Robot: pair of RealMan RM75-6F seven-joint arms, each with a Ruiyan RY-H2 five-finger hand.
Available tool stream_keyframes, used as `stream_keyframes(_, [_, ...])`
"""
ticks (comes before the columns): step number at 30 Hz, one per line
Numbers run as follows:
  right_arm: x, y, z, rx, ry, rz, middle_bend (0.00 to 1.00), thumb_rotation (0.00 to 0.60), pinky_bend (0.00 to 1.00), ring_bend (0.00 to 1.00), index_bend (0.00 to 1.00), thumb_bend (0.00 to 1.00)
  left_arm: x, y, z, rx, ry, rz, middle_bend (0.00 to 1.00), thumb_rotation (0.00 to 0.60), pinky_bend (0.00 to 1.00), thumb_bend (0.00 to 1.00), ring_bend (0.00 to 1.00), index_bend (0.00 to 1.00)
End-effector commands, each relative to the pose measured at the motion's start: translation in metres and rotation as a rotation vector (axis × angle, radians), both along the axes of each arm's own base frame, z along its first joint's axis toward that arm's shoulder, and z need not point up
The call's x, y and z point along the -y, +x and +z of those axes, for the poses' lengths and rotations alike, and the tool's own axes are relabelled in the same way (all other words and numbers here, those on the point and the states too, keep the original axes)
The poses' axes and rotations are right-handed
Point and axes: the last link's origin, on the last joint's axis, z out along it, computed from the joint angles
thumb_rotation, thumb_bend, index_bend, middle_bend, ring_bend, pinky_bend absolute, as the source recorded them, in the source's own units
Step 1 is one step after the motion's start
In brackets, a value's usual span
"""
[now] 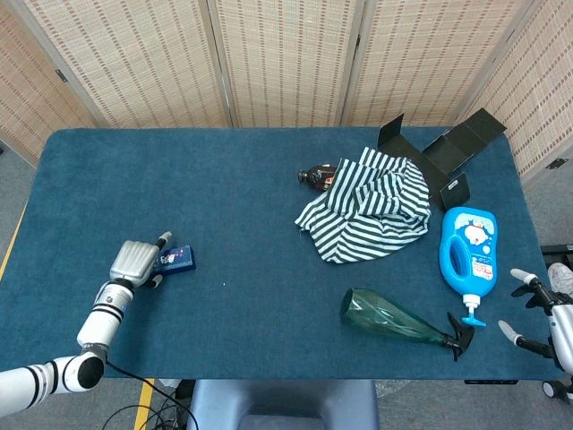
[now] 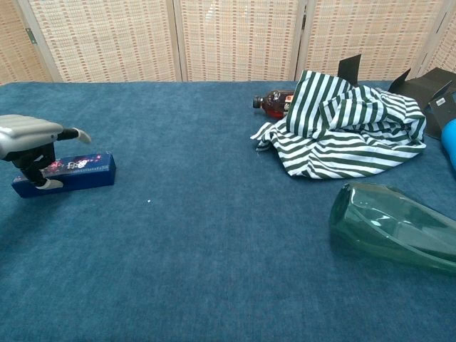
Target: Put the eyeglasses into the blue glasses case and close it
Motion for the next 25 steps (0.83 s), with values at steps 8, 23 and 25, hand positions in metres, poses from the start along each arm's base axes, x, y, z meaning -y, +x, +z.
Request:
stream_keyframes(8, [0.004,0.002,0.001,-0.021,0.006,0.009,0.42,0.6,0.43,0.5,0.18,0.2,0.027,0.001,0.042,0.19,0.247,-0.071,0.5,0.6,0.71,0.31,0.48,0.13])
stream_keyframes(23, [0.019,0.015,-0.013,-0.035,0.051,0.101,0.39,0.6,0.42,0.31,0.21,0.21,0.125,-0.038,0.103,0.262,0.505,-0.017,0.43,0.6,0.53,0.31,0.38,0.19])
stream_keyframes(25, [0.021,0.016,-0.015,-0.034,0.057,0.109,0.39,0.6,0.42,0.31,0.22,0.21,0.137,-0.041,0.107,0.271,0.523,-0.015,0.41,0.6,0.49,0.31,0.36,0.19])
